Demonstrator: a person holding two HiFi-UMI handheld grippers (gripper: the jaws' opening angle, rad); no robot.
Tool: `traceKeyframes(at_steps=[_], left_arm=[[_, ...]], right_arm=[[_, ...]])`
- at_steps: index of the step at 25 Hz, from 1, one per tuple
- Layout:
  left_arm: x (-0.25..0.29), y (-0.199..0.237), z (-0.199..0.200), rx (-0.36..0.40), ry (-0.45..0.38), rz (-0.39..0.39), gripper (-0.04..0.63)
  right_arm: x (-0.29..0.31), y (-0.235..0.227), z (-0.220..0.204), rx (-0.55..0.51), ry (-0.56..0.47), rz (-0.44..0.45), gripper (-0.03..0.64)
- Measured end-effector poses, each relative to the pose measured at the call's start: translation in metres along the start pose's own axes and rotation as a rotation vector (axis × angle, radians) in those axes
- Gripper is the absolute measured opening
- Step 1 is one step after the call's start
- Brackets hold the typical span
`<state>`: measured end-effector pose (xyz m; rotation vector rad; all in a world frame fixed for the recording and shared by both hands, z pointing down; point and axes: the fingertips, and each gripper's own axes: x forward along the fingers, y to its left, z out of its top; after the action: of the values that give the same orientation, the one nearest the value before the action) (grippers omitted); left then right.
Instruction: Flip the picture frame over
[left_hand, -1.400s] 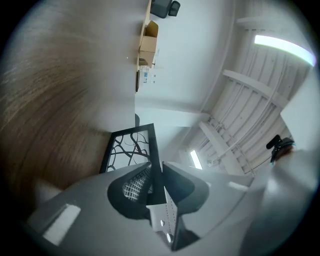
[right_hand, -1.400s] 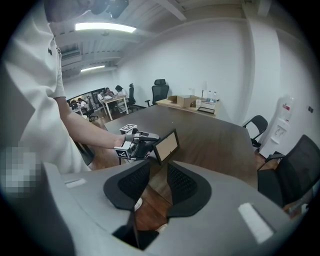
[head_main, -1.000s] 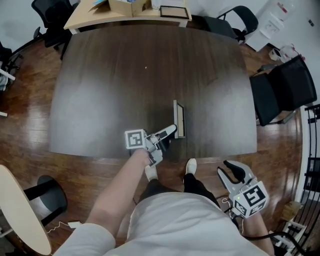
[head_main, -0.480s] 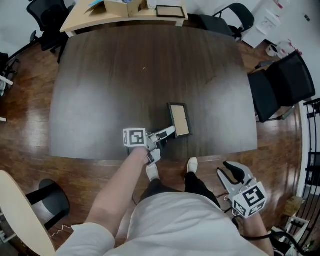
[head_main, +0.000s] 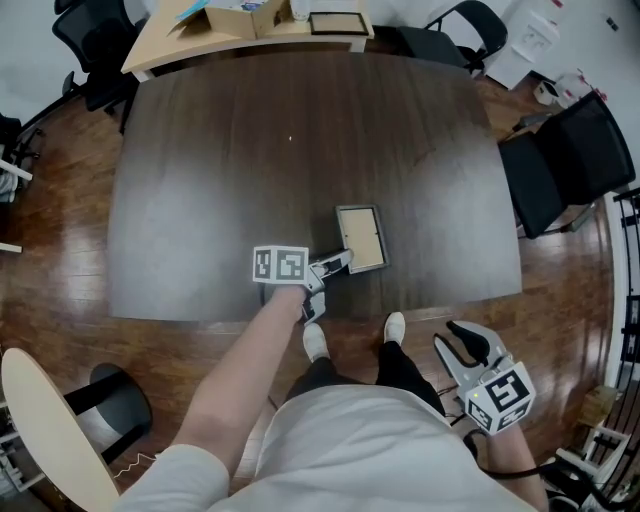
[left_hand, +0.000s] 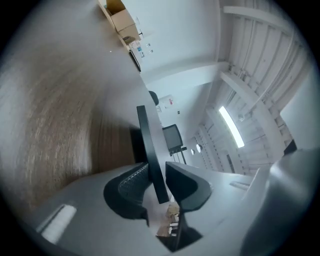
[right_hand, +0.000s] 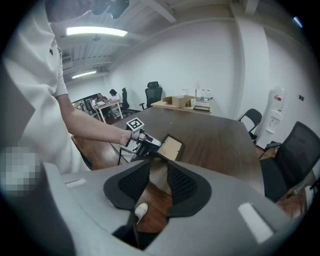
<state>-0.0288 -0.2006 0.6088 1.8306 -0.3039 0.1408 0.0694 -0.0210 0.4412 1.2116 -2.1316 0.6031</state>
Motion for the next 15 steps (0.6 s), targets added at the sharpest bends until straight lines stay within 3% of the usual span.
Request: traceKeyframes(at_steps=[7, 15], left_arm=[[-0.007, 0.025, 0.002, 0.083, 0.076, 0.255, 0.109], [-0.009, 0.038, 0.008, 0.328, 0.152, 0.581, 0.113]], right_arm=[[-0.004, 0.015, -0.011, 0.055, -0.016, -0.013, 0.114], [-0.02, 0.026, -0.04, 0.104, -0.006, -0.025, 0.114]])
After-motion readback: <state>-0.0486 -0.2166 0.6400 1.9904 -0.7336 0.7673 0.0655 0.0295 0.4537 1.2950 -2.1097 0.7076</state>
